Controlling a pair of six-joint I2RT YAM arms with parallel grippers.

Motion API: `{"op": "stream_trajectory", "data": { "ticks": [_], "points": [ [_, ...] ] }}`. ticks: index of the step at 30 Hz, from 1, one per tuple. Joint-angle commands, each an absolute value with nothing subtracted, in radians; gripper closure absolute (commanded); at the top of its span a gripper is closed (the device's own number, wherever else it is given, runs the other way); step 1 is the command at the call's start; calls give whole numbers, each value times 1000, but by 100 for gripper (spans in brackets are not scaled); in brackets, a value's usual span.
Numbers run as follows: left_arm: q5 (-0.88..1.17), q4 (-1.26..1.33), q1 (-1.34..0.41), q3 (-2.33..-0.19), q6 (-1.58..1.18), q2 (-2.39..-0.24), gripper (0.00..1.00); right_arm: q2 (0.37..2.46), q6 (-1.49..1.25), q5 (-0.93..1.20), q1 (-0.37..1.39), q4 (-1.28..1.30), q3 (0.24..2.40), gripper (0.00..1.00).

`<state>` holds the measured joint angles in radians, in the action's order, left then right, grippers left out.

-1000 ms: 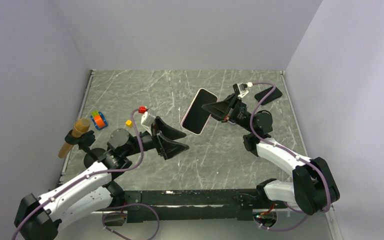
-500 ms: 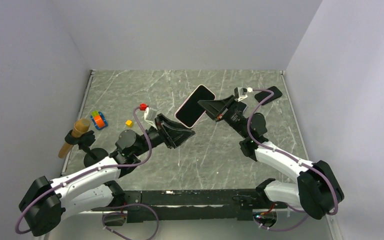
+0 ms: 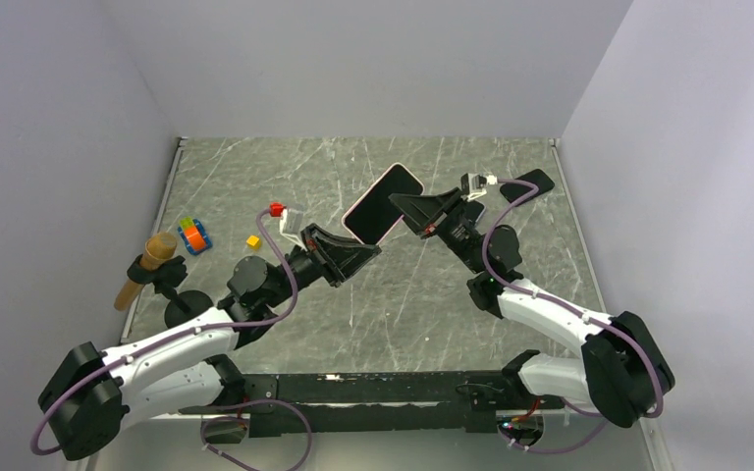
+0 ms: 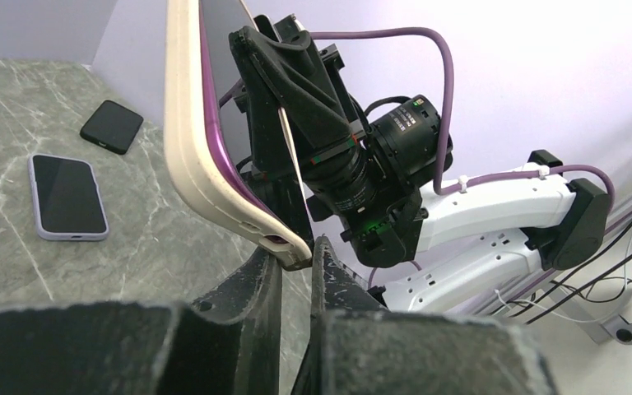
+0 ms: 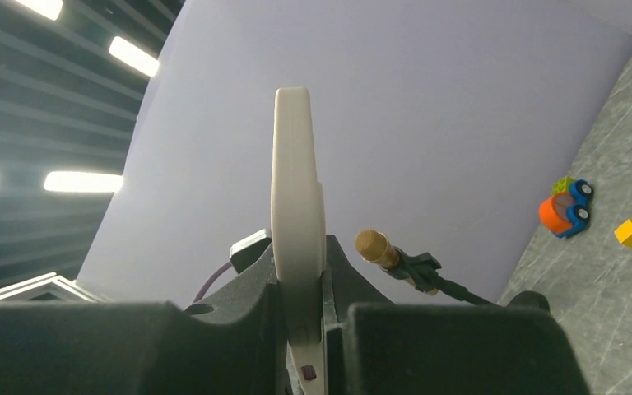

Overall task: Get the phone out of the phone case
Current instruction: Remove the phone case from the phone.

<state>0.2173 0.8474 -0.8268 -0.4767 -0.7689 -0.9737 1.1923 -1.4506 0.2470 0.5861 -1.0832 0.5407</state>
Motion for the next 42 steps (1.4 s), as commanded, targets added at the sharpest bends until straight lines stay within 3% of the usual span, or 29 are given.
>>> {"op": "stream_trajectory", "data": {
  "ticks": [1, 3, 9, 12, 23, 29, 30, 33, 37, 42],
  "points": [
    [149, 878, -830, -464, -662, -951, 94, 1161, -1491, 259, 594, -1103, 572, 100],
    [169, 870, -812, -468, -595, -953, 100, 1165, -1575, 305, 586, -1101, 573, 100],
    [376, 1005, -624, -396, -628, -992, 100, 1219, -1856, 453, 572, -1285, 578, 100],
    [374, 942, -582, -383, -650, -1002, 100, 1223, -1926, 466, 572, -1334, 583, 100],
    [354, 905, -581, -344, -643, -999, 100, 1332, -2073, 429, 568, -1590, 627, 100],
    [355, 759, -583, -390, -626, -959, 99, 1306, -1961, 472, 532, -1484, 638, 100],
    [360, 690, -587, -411, -622, -948, 91, 1302, -1926, 484, 520, -1449, 638, 100],
    [382, 542, -601, -457, -606, -894, 48, 1311, -1804, 550, 469, -1379, 656, 100],
    [477, 374, -604, -511, -580, -789, 16, 1323, -1665, 607, 407, -1303, 665, 100],
    [620, 233, -604, -614, -646, -723, 18, 1343, -1598, 664, 387, -1213, 710, 100]
  ]
}}
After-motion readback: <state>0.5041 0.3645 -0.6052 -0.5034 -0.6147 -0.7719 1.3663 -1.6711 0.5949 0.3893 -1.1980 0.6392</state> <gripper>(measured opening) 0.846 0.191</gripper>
